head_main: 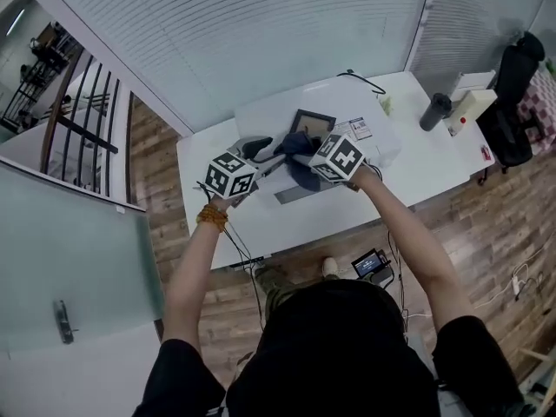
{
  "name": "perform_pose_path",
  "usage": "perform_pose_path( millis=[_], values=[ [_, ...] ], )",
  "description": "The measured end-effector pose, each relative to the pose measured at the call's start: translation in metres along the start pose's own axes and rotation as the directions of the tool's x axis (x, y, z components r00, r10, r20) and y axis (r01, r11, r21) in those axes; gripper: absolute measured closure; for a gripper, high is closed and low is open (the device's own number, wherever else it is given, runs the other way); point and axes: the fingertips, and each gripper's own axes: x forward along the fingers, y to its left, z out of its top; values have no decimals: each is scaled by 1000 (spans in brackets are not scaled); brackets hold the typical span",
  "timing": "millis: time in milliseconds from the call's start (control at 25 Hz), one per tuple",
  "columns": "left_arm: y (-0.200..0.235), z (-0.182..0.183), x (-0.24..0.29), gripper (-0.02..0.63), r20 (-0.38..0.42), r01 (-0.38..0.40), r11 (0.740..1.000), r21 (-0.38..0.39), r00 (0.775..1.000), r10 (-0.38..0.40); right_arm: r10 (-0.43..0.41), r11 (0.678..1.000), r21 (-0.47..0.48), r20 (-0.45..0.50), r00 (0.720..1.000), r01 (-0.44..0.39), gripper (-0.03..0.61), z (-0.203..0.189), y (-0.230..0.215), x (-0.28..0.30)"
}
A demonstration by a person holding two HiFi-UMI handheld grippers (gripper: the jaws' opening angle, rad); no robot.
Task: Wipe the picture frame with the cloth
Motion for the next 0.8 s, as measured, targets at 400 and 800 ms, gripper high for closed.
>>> perform_pose_path(
  millis=[400,800],
  values=[
    [44,-3,69,432,-201,-36,988,-151,979,5,-18,998,-59,21,1000,20,505,-15,3,-6],
    [36,-5,94,485,-345,46,966,-254,929,-135,-37,995,-97,-42,998,33,506,-8,3,-3]
  ],
)
